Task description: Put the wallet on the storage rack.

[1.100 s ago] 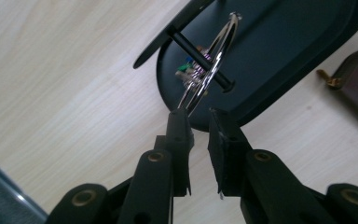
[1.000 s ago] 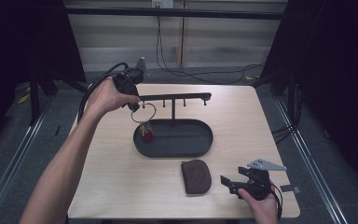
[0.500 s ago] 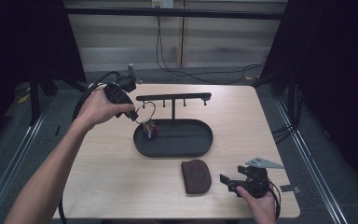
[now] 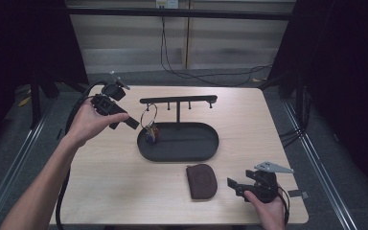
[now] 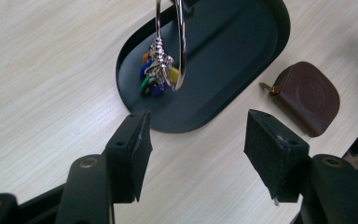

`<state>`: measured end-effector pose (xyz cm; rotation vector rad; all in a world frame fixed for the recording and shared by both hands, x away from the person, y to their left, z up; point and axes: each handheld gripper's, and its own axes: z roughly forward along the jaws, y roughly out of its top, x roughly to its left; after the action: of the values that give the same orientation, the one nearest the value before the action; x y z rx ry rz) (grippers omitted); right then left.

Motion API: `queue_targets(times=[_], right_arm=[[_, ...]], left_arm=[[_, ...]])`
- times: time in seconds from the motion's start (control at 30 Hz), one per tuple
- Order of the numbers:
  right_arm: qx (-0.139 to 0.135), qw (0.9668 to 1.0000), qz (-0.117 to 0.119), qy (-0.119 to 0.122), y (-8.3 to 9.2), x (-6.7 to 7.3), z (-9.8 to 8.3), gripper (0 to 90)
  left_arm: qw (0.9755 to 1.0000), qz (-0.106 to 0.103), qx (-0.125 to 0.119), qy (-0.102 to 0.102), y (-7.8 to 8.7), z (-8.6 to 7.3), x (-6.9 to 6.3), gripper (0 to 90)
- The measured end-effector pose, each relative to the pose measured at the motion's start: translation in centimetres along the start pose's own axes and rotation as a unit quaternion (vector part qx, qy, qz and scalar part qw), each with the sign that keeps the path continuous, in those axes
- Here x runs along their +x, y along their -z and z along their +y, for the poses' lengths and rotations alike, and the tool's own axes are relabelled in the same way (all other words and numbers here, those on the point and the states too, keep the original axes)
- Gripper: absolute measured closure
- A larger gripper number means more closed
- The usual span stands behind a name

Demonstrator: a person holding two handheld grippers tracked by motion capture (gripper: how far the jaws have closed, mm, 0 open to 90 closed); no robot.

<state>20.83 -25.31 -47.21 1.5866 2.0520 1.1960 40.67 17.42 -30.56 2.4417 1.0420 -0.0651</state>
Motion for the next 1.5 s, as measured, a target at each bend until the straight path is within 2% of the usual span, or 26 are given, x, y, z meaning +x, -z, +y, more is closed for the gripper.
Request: queue_targets(times=[0.07,0.13,0.27,0.33,0.37,0.47,0.67,0.77,0.83,0.87,1.03,1.13,1.23,1.3,1.5], right_arm=[[0.000,1.0000,0.000,-0.001,0.0,0.0,0.0,14.2],[0.000,1.0000,0.000,0.001,0.0,0.1,0.0,14.2],[0.000,1.0000,0.000,0.002,0.1,0.1,0.0,14.3],[-0.001,1.0000,0.000,0.001,0.2,0.1,-0.1,14.2],[-0.002,1.0000,-0.002,0.002,0.3,0.1,-0.1,14.2],[-0.005,1.0000,-0.001,0.000,0.4,0.1,-0.1,14.2],[-0.001,1.0000,-0.002,-0.001,0.3,0.1,-0.1,14.3],[-0.001,1.0000,-0.003,-0.002,0.3,0.1,-0.1,14.3],[0.001,1.0000,-0.003,-0.002,0.2,0.0,-0.1,14.3],[0.001,1.0000,-0.003,-0.003,0.2,0.0,-0.1,14.3],[0.001,1.0000,-0.002,-0.002,0.2,0.1,-0.1,14.3],[0.004,1.0000,-0.007,-0.003,0.2,0.1,-0.1,14.7],[0.008,0.9999,-0.010,-0.007,0.1,0.0,-0.1,14.7],[0.008,0.9999,-0.011,-0.006,0.1,0.0,-0.1,14.8],[0.001,0.9999,-0.012,-0.006,0.1,0.1,-0.1,18.8]], left_arm=[[0.9999,0.003,0.000,-0.011,-0.3,-0.6,0.0,40.6],[0.9999,0.000,-0.008,-0.011,-0.6,-1.3,0.1,38.5],[0.9997,0.009,-0.018,-0.015,-0.8,-2.4,0.2,34.8],[0.9995,0.006,-0.030,-0.009,-0.9,-3.2,0.3,31.6],[0.9991,0.000,-0.042,0.000,-0.9,-3.7,0.4,29.8],[0.9983,0.015,-0.055,0.013,-1.2,-4.8,0.4,27.5],[0.9978,-0.006,-0.064,0.016,-2.3,-7.0,0.6,22.8],[0.9978,-0.007,-0.065,0.008,-2.6,-8.1,0.6,17.4],[0.9973,-0.014,-0.070,0.013,-2.6,-8.8,0.7,17.6],[0.9966,-0.012,-0.081,0.016,-2.6,-9.3,0.7,17.5],[0.9939,-0.026,-0.107,0.012,-2.9,-11.8,0.6,18.1],[0.9944,-0.015,-0.104,0.013,-3.4,-12.9,0.4,18.7],[0.9932,-0.021,-0.114,0.008,-3.8,-14.0,0.5,18.8],[0.9936,-0.018,-0.111,0.007,-4.1,-14.6,0.5,18.4],[0.9910,-0.014,-0.132,0.015,-5.1,-16.6,0.3,17.7]])
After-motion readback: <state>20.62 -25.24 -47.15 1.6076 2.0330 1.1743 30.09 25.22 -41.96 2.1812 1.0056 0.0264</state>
